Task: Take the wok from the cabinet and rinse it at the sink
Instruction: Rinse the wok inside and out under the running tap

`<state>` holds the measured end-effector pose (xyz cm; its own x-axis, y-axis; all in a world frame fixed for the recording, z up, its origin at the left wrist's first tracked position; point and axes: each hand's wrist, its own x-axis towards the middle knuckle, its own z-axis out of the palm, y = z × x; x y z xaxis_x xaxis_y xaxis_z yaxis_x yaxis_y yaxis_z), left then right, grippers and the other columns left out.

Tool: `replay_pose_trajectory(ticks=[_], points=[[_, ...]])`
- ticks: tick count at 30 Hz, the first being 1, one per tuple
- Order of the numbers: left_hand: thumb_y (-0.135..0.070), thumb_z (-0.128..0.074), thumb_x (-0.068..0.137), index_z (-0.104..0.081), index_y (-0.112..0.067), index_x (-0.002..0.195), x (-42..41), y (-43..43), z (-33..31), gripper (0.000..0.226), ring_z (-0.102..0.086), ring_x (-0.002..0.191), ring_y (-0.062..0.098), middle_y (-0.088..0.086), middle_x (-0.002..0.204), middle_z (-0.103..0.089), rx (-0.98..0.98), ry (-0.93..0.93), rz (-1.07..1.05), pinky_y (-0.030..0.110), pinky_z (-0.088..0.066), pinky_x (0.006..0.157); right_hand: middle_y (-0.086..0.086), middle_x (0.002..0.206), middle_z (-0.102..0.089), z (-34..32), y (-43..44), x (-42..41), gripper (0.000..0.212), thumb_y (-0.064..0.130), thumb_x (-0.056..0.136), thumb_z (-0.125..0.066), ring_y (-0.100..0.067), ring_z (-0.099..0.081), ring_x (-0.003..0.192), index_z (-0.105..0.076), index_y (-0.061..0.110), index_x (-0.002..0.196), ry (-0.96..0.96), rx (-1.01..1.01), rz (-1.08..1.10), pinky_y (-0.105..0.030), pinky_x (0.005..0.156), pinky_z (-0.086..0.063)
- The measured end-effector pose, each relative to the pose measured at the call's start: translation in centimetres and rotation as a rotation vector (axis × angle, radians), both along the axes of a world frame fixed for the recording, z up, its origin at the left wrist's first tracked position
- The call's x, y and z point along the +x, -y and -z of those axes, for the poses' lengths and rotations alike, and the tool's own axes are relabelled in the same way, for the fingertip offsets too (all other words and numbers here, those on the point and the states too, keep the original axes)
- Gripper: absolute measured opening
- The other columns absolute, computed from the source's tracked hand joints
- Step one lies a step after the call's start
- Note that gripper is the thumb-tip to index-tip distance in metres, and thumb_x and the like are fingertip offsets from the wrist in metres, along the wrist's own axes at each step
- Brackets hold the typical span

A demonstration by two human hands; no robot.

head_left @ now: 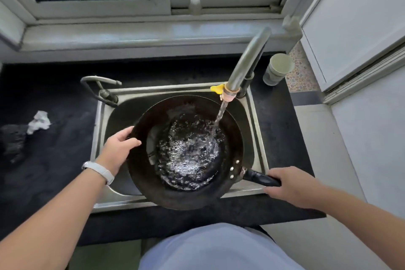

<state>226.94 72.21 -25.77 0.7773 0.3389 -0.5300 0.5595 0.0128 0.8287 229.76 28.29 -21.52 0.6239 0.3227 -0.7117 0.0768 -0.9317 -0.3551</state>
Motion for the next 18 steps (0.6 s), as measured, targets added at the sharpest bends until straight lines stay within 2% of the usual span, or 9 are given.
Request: replay_pose_trajectory(ticks=[2, 6, 7, 10, 12, 16, 18], points=[[0.004, -0.057, 0.085, -0.076, -0.032, 0.098, -0.3, -0.9, -0.4, 0.043, -0.069, 0.094, 0.016, -0.003, 0.100, -0.077, -0.007, 0.021, 0.002, 0.030, -0.052, 0.083, 0.003, 0.071, -0.066, -0.3, -1.0, 0.7, 0.014, 0.043, 0.085, -0.066, -0.016, -0.063, 0.064, -0.063, 0.030, 0.081, 0.033, -0.007, -0.046, -0.027, 0.055, -0.045], [0.007, -0.049, 0.088, -0.076, -0.048, 0.072, 0.0, -1.4, -1.5, 0.063, -0.069, 0.077, -0.003, -0.018, 0.079, -0.076, -0.025, 0.062, -0.063, 0.021, -0.048, 0.073, 0.004, 0.070, -0.065, -0.9, -2.9, 2.5, 0.016, 0.044, 0.085, -0.063, -0.012, -0.061, 0.062, -0.059, 0.029, 0.080, 0.125, -0.033, -0.119, -0.031, 0.058, -0.049], [0.007, -0.049, 0.087, -0.077, -0.047, 0.074, 0.3, -1.5, -1.7, 0.062, -0.069, 0.080, -0.001, -0.018, 0.079, -0.076, -0.029, 0.068, -0.091, 0.022, -0.049, 0.075, 0.004, 0.069, -0.065, -1.1, -3.3, 2.9, 0.017, 0.045, 0.086, -0.063, -0.012, -0.061, 0.062, -0.059, 0.030, 0.080, 0.146, -0.037, -0.132, -0.032, 0.059, -0.050], [0.005, -0.049, 0.083, -0.075, -0.023, 0.109, 1.2, -2.2, -2.0, 0.046, -0.067, 0.099, 0.022, 0.008, 0.108, -0.075, -0.070, 0.100, -0.130, 0.037, -0.051, 0.091, 0.004, 0.069, -0.064, -1.4, -4.0, 4.1, 0.019, 0.048, 0.087, -0.061, -0.012, -0.060, 0.061, -0.056, 0.031, 0.080, 0.199, -0.054, -0.166, -0.032, 0.058, -0.048], [0.003, -0.049, 0.081, -0.072, -0.017, 0.115, 1.8, -2.5, -2.0, 0.045, -0.066, 0.102, 0.024, 0.010, 0.113, -0.072, -0.083, 0.103, -0.130, 0.041, -0.050, 0.097, 0.006, 0.069, -0.064, -1.5, -3.9, 4.7, 0.018, 0.049, 0.088, -0.060, -0.011, -0.060, 0.060, -0.056, 0.033, 0.081, 0.222, -0.065, -0.169, -0.031, 0.057, -0.049], [0.004, -0.044, 0.085, -0.075, -0.026, 0.103, 2.8, -2.1, -2.5, 0.047, -0.070, 0.093, 0.013, -0.003, 0.097, -0.077, -0.100, 0.112, -0.110, 0.025, -0.052, 0.075, 0.004, 0.069, -0.066, -1.4, -3.5, 5.2, 0.021, 0.052, 0.088, -0.057, -0.012, -0.062, 0.059, -0.057, 0.031, 0.087, 0.308, -0.111, -0.176, -0.034, 0.060, -0.053], [0.003, -0.041, 0.087, -0.073, -0.027, 0.105, 3.0, -1.8, -2.7, 0.048, -0.070, 0.094, 0.010, -0.003, 0.100, -0.077, -0.116, 0.121, -0.095, 0.022, -0.051, 0.074, 0.005, 0.068, -0.065, -1.3, -3.5, 5.5, 0.021, 0.052, 0.089, -0.056, -0.012, -0.061, 0.059, -0.056, 0.031, 0.088, 0.353, -0.131, -0.194, -0.032, 0.058, -0.051]])
